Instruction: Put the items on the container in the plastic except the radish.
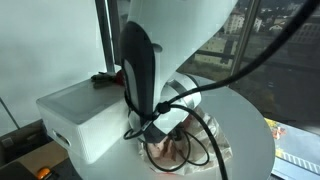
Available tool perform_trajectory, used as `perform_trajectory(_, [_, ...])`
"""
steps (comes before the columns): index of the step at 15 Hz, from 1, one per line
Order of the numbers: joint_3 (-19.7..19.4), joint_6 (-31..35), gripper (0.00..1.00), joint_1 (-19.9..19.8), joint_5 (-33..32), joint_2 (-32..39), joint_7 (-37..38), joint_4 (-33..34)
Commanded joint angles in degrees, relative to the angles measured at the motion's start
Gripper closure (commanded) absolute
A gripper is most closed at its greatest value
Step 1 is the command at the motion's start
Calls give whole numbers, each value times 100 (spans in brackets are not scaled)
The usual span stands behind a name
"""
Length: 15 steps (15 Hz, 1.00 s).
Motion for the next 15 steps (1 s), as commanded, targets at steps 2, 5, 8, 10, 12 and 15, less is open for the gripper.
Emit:
perform_trajectory(2, [349,172,26,129,506,3,-409,-292])
perform_trajectory(5, [839,-114,4,162,1212,-481,-848,-793])
perform_trajectory(8, [1216,-626,0,224,2130,-1000,-1327,-1162])
perform_trajectory(10, [1392,-1015,0,261,2634,-1414,-1613,-1321])
perform_trajectory(12, [1732,-1398,0,80,3091,-1797,-1833,-1475])
perform_trajectory(15, [2284,-1815,0,-368,3710,-2297,-2088,-1674])
